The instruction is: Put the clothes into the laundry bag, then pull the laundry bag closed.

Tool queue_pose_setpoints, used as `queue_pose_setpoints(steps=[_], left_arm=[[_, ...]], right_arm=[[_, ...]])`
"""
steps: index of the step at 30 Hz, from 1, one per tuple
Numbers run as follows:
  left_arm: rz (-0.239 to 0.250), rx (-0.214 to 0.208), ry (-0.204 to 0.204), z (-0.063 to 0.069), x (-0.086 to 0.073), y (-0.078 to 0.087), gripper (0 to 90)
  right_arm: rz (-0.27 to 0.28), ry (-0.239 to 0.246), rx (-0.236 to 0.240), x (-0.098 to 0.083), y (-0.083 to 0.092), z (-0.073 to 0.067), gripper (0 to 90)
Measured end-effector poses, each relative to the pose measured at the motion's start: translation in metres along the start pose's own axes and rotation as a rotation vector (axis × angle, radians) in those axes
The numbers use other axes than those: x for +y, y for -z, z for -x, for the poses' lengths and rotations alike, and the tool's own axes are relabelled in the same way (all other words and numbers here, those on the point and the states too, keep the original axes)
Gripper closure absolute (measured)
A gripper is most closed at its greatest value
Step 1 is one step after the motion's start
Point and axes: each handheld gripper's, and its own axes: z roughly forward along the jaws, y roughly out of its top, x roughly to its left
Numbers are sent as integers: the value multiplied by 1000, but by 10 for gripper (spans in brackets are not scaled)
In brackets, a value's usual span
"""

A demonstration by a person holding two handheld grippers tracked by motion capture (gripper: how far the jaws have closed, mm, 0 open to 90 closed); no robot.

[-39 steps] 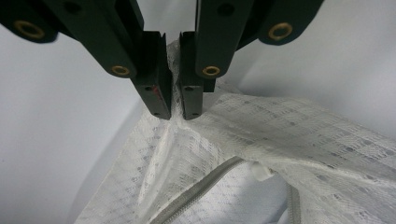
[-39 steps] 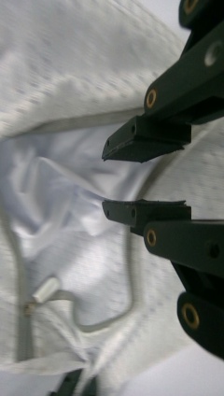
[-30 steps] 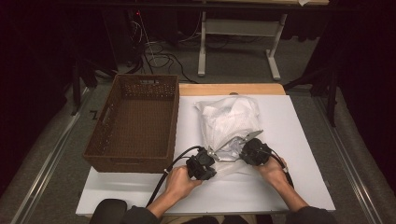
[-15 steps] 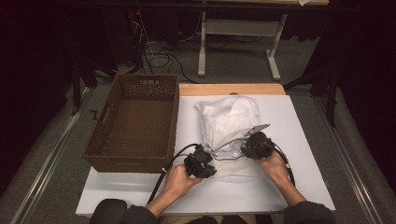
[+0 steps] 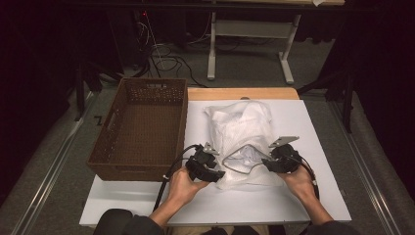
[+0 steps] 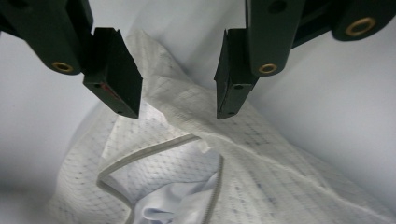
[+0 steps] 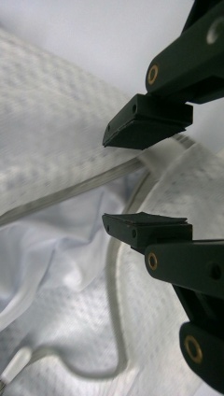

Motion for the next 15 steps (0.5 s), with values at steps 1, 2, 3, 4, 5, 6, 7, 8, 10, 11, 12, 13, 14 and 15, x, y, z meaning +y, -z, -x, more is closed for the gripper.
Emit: queue_pose_setpoints(steps=[1, 2, 3, 4, 5, 6, 7, 8, 10, 11, 12, 13, 14, 15], left_arm=[[-1, 16, 0, 0, 0, 0, 502], [2, 32, -6, 1, 0, 0, 501], [8, 35, -7, 1, 0, 0, 502], [12, 33, -5, 1, 0, 0, 501], [15, 32, -2, 1, 0, 0, 499], [19, 34, 5, 0, 0, 0, 495], [20, 37, 5, 0, 0, 0, 492], [21, 40, 9, -1, 0, 1, 488], [24, 38, 18, -2, -2, 2, 479], [27, 37, 23, -3, -2, 2, 476], [29, 39, 27, -3, -2, 2, 475], [32, 41, 31, -4, -1, 2, 473], [34, 46, 36, -4, -1, 0, 468], [32, 52, 32, -4, -1, 0, 465]], right_arm=[[-3, -5, -5, -3, 0, 2, 565], [-7, -9, -17, -6, -1, 3, 567], [-12, -15, -20, -8, 0, 4, 575], [-19, -23, -22, -10, 0, 6, 595], [-22, -35, -31, -13, 1, 8, 622], [-24, -44, -30, -15, 2, 9, 629], [-29, -63, -23, -17, 4, 12, 630], [-28, -72, -24, -18, 4, 13, 629], [-32, -84, -39, -21, 5, 16, 605], [-31, -98, -43, -22, 5, 18, 573], [-37, -110, -48, -23, 4, 19, 539], [-45, -116, -49, -24, 3, 19, 514], [-57, -116, -51, -24, 1, 20, 500], [-66, -110, -52, -24, -1, 19, 494]])
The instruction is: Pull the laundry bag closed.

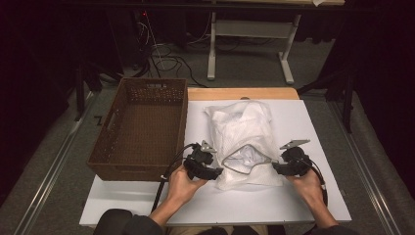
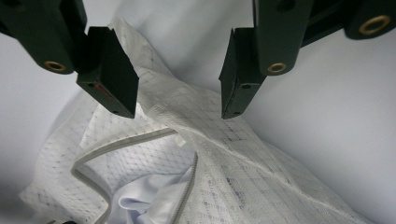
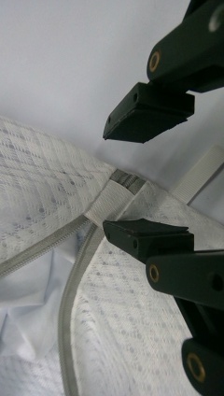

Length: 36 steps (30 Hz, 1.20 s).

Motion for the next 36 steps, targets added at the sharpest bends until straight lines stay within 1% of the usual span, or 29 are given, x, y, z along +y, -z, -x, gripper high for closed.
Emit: queue_pose_setpoints(steps=[2, 3, 4, 5, 7, 8, 9, 11, 12, 15, 17, 18, 19, 20, 22, 23, 25, 26, 27, 28, 29, 31, 33, 34, 36], left_arm=[[-5, 15, -1, 0, 0, -2, 465], [-3, 20, 6, -1, 0, -2, 466], [-7, 24, 7, -1, 0, -2, 472], [-8, 24, 13, -2, 0, -2, 486], [-4, 22, 19, -2, 0, -2, 525], [-1, 19, 20, -1, -1, -2, 556], [-2, 14, 17, -1, -1, -4, 581], [-15, 16, 2, -2, -2, -5, 646], [-11, 16, 5, -2, -3, -6, 675], [-19, 4, 8, -5, -4, -5, 731], [-20, -4, 15, -4, -5, -6, 784], [-31, -8, 8, -5, -5, -6, 803], [-33, -8, 10, -4, -6, -8, 817], [-32, -9, 11, -4, -6, -9, 829], [-39, -10, 11, -4, -6, -10, 844], [-44, -12, 7, -5, -6, -11, 849], [-45, -10, 7, -4, -7, -11, 854], [-50, -11, 0, -5, -7, -10, 856], [-46, -10, 3, -5, -7, -9, 857], [-39, -12, 10, -5, -7, -9, 857], [-39, -15, 9, -5, -7, -9, 856], [-35, -17, 8, -5, -7, -9, 839], [-18, -11, 14, -3, -7, -9, 728], [-11, -6, 9, -3, -7, -9, 665], [-1, 6, 4, -1, -6, -9, 616]], right_arm=[[-6, 8, -2, 1, -4, -1, 495], [-7, 9, -1, 1, -5, -1, 521], [-13, 9, 18, 1, -8, -1, 587], [-11, 14, 31, 0, -9, -1, 634], [4, 23, 45, -2, -8, -2, 741], [2, 35, 39, -3, -7, -2, 801], [-5, 37, 21, -4, -6, -1, 831], [-12, 29, 11, -7, -4, 4, 850], [-11, 31, 4, -8, -3, 6, 853], [-14, 39, -12, -14, 1, 10, 857], [-18, 25, -15, -17, 3, 13, 855], [-18, 17, -11, -19, 3, 16, 849], [-19, 0, -2, -19, 4, 16, 832], [-12, -6, -16, -19, 5, 16, 794], [9, -5, -39, -15, 8, 10, 727], [39, -5, -38, -12, 10, 5, 714], [98, 14, -27, -4, 17, -5, 687], [113, 26, -25, -1, 19, -11, 679], [126, 46, -18, 2, 21, -16, 678], [136, 60, -13, 3, 22, -19, 679], [146, 72, -1, 5, 23, -24, 681], [152, 100, 32, 8, 23, -33, 693], [134, 116, 72, 10, 17, -39, 704], [127, 123, 88, 12, 12, -43, 708], [108, 121, 111, 14, 5, -46, 710]])
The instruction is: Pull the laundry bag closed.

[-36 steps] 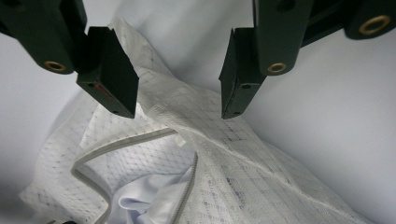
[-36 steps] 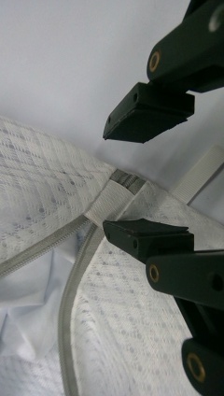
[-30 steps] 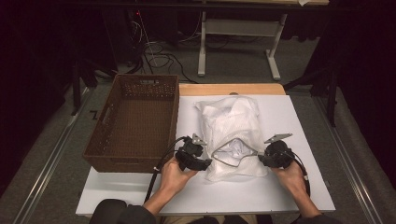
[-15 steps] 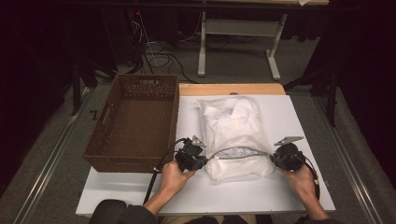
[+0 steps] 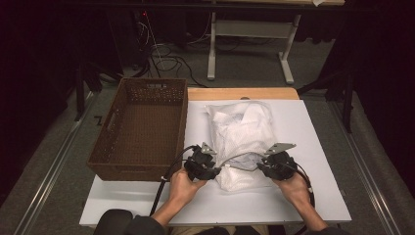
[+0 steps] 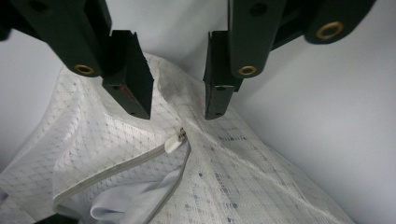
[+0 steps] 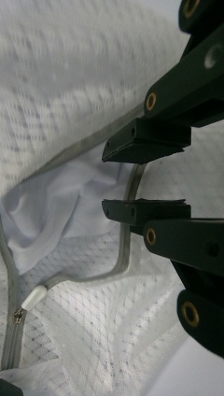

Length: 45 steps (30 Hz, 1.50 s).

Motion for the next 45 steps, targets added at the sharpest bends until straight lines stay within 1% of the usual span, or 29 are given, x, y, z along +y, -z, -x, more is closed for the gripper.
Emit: queue_pose_setpoints(steps=[3, 4, 5, 6, 8, 9, 11, 12, 13, 14, 15, 17, 18, 21, 23, 25, 26, 28, 31, 36, 37, 39, 40, 42, 43, 44, 45], left_arm=[[-17, 3, 3, -3, 0, -5, 613], [-25, -1, 8, -4, 0, -8, 625], [-29, -5, 13, -5, -1, -10, 639], [-39, -14, 12, -6, -1, -12, 653], [-42, -28, 17, -7, -2, -14, 709], [-46, -29, 15, -7, -2, -15, 742], [-53, -33, 7, -8, -4, -17, 808], [-56, -37, 4, -9, -4, -17, 833], [-58, -44, 4, -9, -5, -17, 843], [-56, -50, 6, -10, -5, -16, 849], [-58, -53, 2, -11, -5, -16, 854], [-55, -55, -1, -10, -5, -15, 856], [-55, -56, -1, -11, -5, -16, 857], [-52, -58, -5, -11, -5, -15, 857], [-49, -62, -9, -11, -5, -14, 857], [-40, -63, -9, -10, -5, -13, 857], [-36, -63, -11, -10, -5, -12, 858], [-30, -70, -12, -10, -4, -10, 858], [-24, -74, -12, -10, -4, -8, 858], [-17, -82, -14, -10, -4, -6, 859], [-13, -85, -8, -10, -4, -6, 859], [-13, -85, -5, -11, -4, -6, 859], [-13, -84, -5, -11, -4, -6, 859], [-13, -85, -5, -11, -5, -6, 858], [-13, -85, -5, -11, -5, -6, 858], [-12, -86, -4, -11, -5, -6, 858], [-11, -85, -4, -11, -5, -6, 858]], right_arm=[[-4, -2, 29, 3, -7, -2, 707], [-1, 2, 33, 3, -8, -2, 706], [3, -5, 41, 4, -9, -3, 705], [9, -1, 50, 5, -10, -2, 702], [11, -4, 67, 5, -12, -2, 695], [10, -19, 69, 5, -13, -3, 692], [10, -17, 72, 6, -15, -3, 679], [13, -13, 69, 7, -16, -4, 660], [21, -13, 62, 7, -16, -4, 660], [30, -21, 68, 8, -16, -5, 647], [40, -36, 72, 10, -16, -6, 631], [43, -36, 83, 11, -17, -8, 611], [42, -26, 88, 12, -19, -9, 606], [43, -6, 89, 16, -21, -16, 634], [34, -1, 111, 20, -22, -21, 676], [28, 30, 122, 23, -26, -27, 712], [21, 39, 128, 24, -27, -29, 719], [-2, 73, 135, 27, -32, -36, 722], [-14, 72, 148, 32, -38, -40, 715], [-16, 48, 171, 38, -46, -44, 691], [-19, 49, 174, 39, -47, -45, 691], [-23, 69, 177, 41, -49, -47, 692], [-26, 68, 181, 42, -49, -49, 695], [-9, 83, 178, 42, -48, -49, 699], [-9, 64, 182, 42, -46, -50, 703], [2, 71, 188, 42, -45, -49, 710], [5, 65, 196, 41, -44, -50, 717]])
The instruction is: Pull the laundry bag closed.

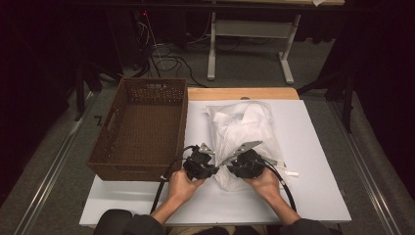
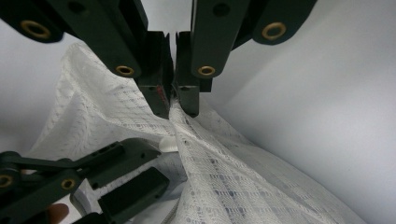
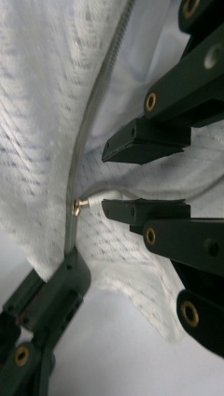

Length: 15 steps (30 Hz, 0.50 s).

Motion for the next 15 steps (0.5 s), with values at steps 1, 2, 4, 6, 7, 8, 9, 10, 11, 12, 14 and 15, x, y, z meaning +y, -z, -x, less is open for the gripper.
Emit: queue_pose_setpoints(steps=[1, 2, 4, 6, 7, 8, 9, 10, 11, 12, 14, 15], left_arm=[[0, -1, 1, 0, 0, 0, 858], [0, -2, 2, 0, 0, 0, 858], [2, -3, 2, 0, 0, 0, 858], [1, -2, 0, 0, 0, 0, 858], [1, 0, -4, 0, 0, 1, 859], [4, 0, 0, 1, 0, 1, 859], [6, 0, 1, 1, 0, 1, 859], [9, 0, -1, 1, 0, 2, 859], [12, -1, 0, 0, 0, 2, 859], [11, -2, 1, 0, 1, 3, 859], [11, -4, 2, 0, 1, 2, 858], [13, -5, 0, 0, 0, 2, 859]], right_arm=[[-3, 10, 3, 0, 1, -1, 725], [-2, 28, 4, 0, 1, -3, 735], [-8, 57, 3, 0, 3, -7, 754], [-28, 63, 1, 1, 2, -9, 763], [-42, 70, -9, 1, 1, -9, 764], [-54, 61, -11, 0, -1, -6, 764], [-68, 38, -3, -1, -3, -4, 763], [-74, 23, 7, -2, -5, -2, 761], [-75, 12, 13, -3, -7, -1, 758], [-75, 7, 16, -3, -7, -1, 756], [-71, 20, 22, -1, -8, -2, 745], [-70, 16, 18, 0, -9, -2, 736]])
